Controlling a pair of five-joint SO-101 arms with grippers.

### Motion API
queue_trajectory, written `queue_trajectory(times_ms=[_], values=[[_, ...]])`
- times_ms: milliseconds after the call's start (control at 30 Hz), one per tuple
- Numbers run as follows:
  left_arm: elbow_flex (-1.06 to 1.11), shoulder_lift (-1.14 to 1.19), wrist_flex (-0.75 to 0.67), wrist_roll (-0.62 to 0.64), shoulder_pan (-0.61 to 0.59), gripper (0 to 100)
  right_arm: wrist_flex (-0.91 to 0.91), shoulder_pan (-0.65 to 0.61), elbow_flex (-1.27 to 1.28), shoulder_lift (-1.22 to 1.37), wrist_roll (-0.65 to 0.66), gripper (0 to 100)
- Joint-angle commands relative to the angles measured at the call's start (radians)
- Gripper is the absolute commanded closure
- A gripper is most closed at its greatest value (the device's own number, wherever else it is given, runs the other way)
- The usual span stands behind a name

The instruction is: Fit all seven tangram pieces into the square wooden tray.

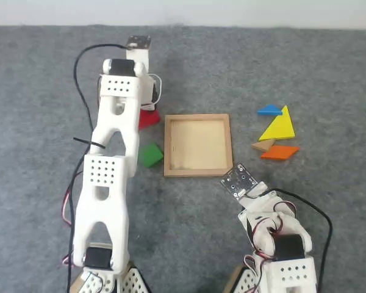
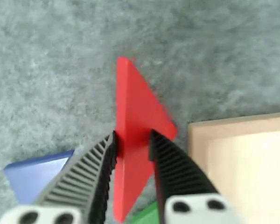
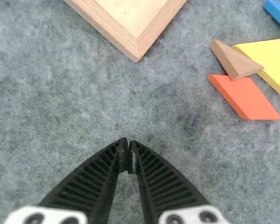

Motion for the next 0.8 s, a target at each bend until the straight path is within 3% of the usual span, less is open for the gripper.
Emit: queue_trajectory(times_ms=[0,200,433,767], values=[[0.027,0.011,0.035,-0.017,0.068,96,-0.019,-0.007,-0.009,0.010,0.008,99.0],[0.048,-0.018,0.035,-0.018,0.074,97,-0.019,-0.007,-0.011,0.010,0.008,99.0],[0.294,-0.172,0.017,-0.078,0.160,97,-0.019,-0.007,-0.011,0.010,0.008,99.0],[0.335,-0.175,-0.060,-0.075,0.086,97,-0.019,-0.007,-0.011,0.010,0.008,99.0]])
